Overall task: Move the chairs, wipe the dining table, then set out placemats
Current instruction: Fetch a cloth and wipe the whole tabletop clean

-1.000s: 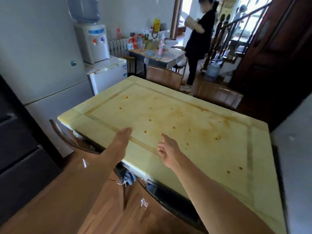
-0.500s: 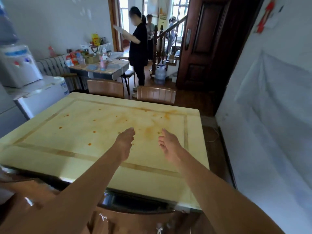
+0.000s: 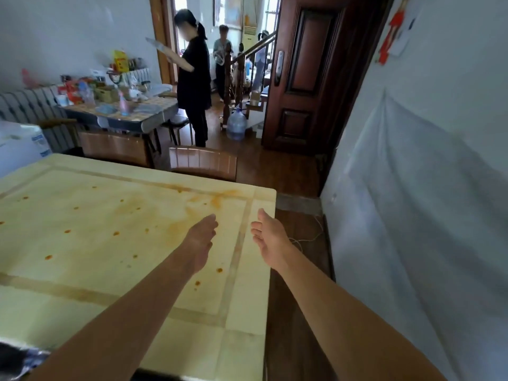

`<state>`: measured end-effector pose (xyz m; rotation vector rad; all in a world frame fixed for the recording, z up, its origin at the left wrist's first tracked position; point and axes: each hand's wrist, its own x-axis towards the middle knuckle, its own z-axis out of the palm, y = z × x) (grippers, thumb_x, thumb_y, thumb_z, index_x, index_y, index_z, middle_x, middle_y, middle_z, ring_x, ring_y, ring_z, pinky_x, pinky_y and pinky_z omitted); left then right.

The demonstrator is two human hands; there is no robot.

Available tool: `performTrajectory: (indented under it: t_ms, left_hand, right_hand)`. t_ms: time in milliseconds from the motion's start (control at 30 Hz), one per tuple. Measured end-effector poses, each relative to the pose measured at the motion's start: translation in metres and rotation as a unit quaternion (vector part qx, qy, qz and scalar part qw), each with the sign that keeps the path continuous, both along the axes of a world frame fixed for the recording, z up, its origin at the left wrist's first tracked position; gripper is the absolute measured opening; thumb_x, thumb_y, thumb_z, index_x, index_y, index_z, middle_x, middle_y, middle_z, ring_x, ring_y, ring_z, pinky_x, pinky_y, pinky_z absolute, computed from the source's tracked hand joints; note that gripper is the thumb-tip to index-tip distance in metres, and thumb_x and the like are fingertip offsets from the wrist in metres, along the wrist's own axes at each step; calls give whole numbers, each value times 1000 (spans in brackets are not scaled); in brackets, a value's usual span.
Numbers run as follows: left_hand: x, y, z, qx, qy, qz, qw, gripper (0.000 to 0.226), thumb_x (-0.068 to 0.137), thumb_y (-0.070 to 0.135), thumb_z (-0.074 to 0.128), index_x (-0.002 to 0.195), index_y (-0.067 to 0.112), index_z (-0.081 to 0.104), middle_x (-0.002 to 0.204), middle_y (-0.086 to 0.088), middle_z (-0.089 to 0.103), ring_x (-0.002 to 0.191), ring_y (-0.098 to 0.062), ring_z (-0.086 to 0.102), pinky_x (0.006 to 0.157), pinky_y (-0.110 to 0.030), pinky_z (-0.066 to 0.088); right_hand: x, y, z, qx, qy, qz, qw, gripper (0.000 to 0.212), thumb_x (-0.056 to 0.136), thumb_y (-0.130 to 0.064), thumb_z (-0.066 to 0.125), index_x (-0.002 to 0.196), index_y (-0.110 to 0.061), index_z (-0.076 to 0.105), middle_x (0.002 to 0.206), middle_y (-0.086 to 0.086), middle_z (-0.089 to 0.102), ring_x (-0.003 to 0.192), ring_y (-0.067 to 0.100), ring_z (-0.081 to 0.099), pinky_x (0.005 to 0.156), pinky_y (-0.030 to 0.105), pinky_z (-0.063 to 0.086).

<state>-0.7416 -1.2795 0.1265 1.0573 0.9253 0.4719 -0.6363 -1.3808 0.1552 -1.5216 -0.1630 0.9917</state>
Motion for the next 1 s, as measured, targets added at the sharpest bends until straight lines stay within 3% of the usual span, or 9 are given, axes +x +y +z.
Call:
performTrajectory:
  t_ms: [300, 367, 400, 433, 467, 533, 600, 833, 1000]
  left_hand:
    - [47, -21, 5, 26, -13, -32, 999, 45, 100, 30, 38, 142, 12, 39, 142, -5, 46, 133, -23, 40, 113, -34, 24]
    - [56, -31, 8, 21, -13, -47, 999, 28, 101, 27, 37, 118, 13, 55, 109, 2, 58, 99, -13, 54, 89, -25, 41]
    - [59, -38, 13, 19, -13, -53, 998, 22, 101, 25, 37, 100, 16, 57, 95, 5, 55, 84, -9, 52, 74, -20, 44]
    - [66, -41, 17, 19, -14, -61, 998, 22, 101, 25, 36, 94, 18, 56, 94, 5, 55, 83, -9, 52, 67, -15, 45]
    - [74, -40, 15, 21, -14, -69, 997, 23, 101, 25, 36, 105, 18, 57, 107, 3, 57, 97, -13, 55, 74, -12, 45]
    - [93, -37, 13, 28, -13, -68, 997, 41, 101, 29, 35, 138, 14, 43, 141, -2, 45, 133, -21, 40, 106, -24, 31]
    - [114, -34, 8, 25, -13, -70, 997, 48, 101, 31, 36, 145, 13, 33, 151, -3, 36, 141, -22, 30, 116, -35, 18]
    - [196, -19, -10, 33, -21, -75, 996, 47, 100, 30, 39, 144, 13, 36, 149, -3, 39, 140, -22, 32, 116, -36, 18]
    - [300, 7, -28, 25, -32, -37, 998, 42, 100, 27, 41, 139, 14, 43, 142, -3, 46, 135, -21, 37, 112, -34, 22]
  right_hand:
    - [37, -27, 5, 14, -16, -49, 999, 51, 98, -43, 39, 138, -11, 39, 133, 4, 50, 122, 20, 48, 109, 34, 31]
    - [44, -36, 10, 10, -24, -58, 998, 47, 99, -41, 39, 135, -10, 41, 129, 6, 52, 120, 21, 50, 107, 34, 34]
    - [46, -40, 14, 8, -30, -65, 997, 45, 100, -39, 38, 134, -9, 43, 130, 9, 52, 120, 22, 50, 106, 34, 35]
    - [51, -42, 17, 9, -39, -71, 997, 44, 100, -38, 38, 132, -9, 44, 132, 10, 52, 121, 23, 50, 107, 35, 35]
    - [55, -44, 20, 8, -46, -73, 996, 44, 100, -37, 38, 132, -8, 44, 135, 11, 50, 120, 23, 50, 108, 36, 34]
    - [71, -45, 21, 6, -51, -83, 995, 47, 100, -38, 37, 138, -9, 40, 141, 9, 46, 126, 23, 46, 113, 38, 30]
    - [90, -47, 20, -5, -40, -89, 995, 52, 100, -40, 37, 142, -10, 35, 146, 9, 41, 134, 25, 40, 115, 41, 27]
    - [183, -37, -2, -5, -36, -90, 995, 49, 100, -35, 39, 138, -4, 40, 140, 13, 47, 129, 25, 46, 109, 33, 33]
    - [285, -11, -27, -19, -67, -56, 996, 48, 100, -40, 37, 135, -8, 44, 135, 11, 51, 119, 21, 50, 110, 37, 35]
